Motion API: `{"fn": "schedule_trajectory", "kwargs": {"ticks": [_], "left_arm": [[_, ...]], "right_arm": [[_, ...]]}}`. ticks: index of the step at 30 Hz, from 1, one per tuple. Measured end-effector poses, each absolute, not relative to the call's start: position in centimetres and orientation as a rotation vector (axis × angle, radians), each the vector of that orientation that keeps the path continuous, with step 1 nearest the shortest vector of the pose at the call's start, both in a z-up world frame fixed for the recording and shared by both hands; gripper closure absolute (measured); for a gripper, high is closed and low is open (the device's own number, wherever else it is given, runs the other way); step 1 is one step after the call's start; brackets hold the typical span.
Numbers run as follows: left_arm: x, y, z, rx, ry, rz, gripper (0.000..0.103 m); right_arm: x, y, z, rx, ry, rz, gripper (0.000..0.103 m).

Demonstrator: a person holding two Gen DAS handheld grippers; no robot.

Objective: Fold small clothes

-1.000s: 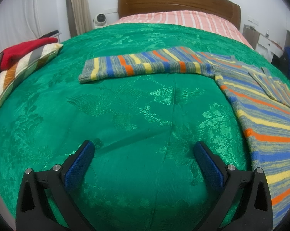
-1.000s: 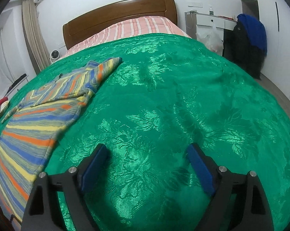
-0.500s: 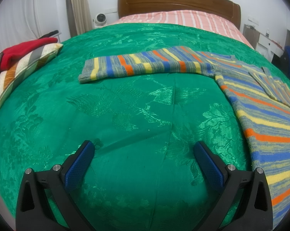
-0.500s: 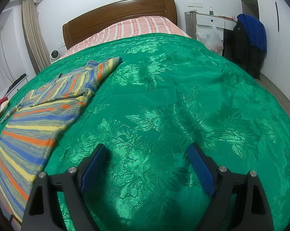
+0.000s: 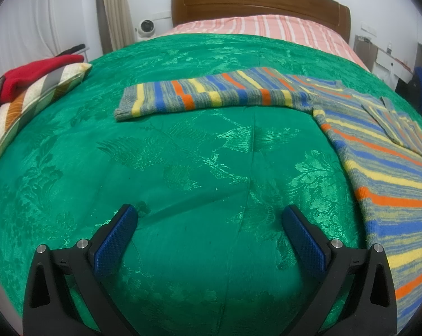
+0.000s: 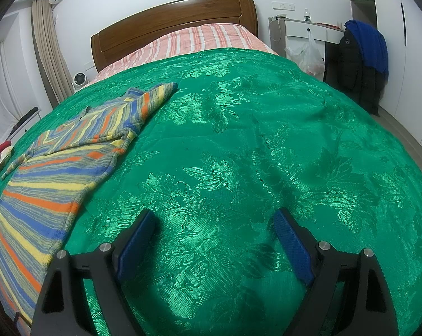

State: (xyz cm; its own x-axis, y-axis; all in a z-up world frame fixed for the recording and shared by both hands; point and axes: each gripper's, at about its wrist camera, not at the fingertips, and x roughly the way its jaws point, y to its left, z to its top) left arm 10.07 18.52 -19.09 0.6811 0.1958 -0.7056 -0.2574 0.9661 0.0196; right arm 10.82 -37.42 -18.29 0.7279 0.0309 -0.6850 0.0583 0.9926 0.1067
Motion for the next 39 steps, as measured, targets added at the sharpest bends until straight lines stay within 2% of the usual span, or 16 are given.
{"fn": "schedule_trajectory", "kwargs": {"ticks": [10, 15, 21, 25, 27, 28, 29, 30, 31, 34, 39], "left_arm": [[9.9, 18.7, -18.9, -0.098, 0.789, 0.252, 0.001], [9.0, 20.6, -16.7, -0.289, 0.826, 0.14, 0.001], [13.2, 28.8, -13.0, -0.535, 0.807, 0.213, 0.001], [17.6, 33.4, -14.5, -0.598, 0.887, 0.321, 0.003], [19.7, 34.0, -15.9, -0.626, 0.933, 0.282, 0.015], [20.5, 33.8, -16.5, -0.619, 0.955, 0.275, 0.033], [21.1, 33.6, -16.8, -0.585, 0.969, 0.291, 0.061], [21.6, 33.1, -16.8, -0.525, 0.967, 0.32, 0.083], [22.0, 32.9, -16.7, -0.498, 0.964, 0.325, 0.099], [22.0, 31.5, -13.6, -0.464, 0.878, 0.322, 0.1], [23.4, 20.9, -3.7, -0.178, 0.72, 0.109, 0.1]], "right_arm": [[10.8, -37.4, -18.3, 0.123, 0.757, -0.016, 0.017], [10.7, -37.4, -18.4, 0.123, 0.757, -0.016, 0.017], [10.7, -37.4, -18.4, 0.127, 0.756, -0.014, 0.017], [10.7, -37.3, -18.5, 0.126, 0.755, -0.015, 0.017], [10.7, -37.3, -18.5, 0.126, 0.755, -0.015, 0.017], [10.7, -37.4, -18.5, 0.126, 0.755, -0.015, 0.017], [10.7, -37.4, -18.5, 0.126, 0.756, -0.015, 0.017], [10.7, -37.4, -18.5, 0.126, 0.756, -0.015, 0.017], [10.7, -37.4, -18.5, 0.127, 0.755, -0.015, 0.017], [10.7, -37.4, -18.5, 0.127, 0.755, -0.014, 0.017], [10.7, -37.4, -18.5, 0.125, 0.755, -0.016, 0.017]]}}
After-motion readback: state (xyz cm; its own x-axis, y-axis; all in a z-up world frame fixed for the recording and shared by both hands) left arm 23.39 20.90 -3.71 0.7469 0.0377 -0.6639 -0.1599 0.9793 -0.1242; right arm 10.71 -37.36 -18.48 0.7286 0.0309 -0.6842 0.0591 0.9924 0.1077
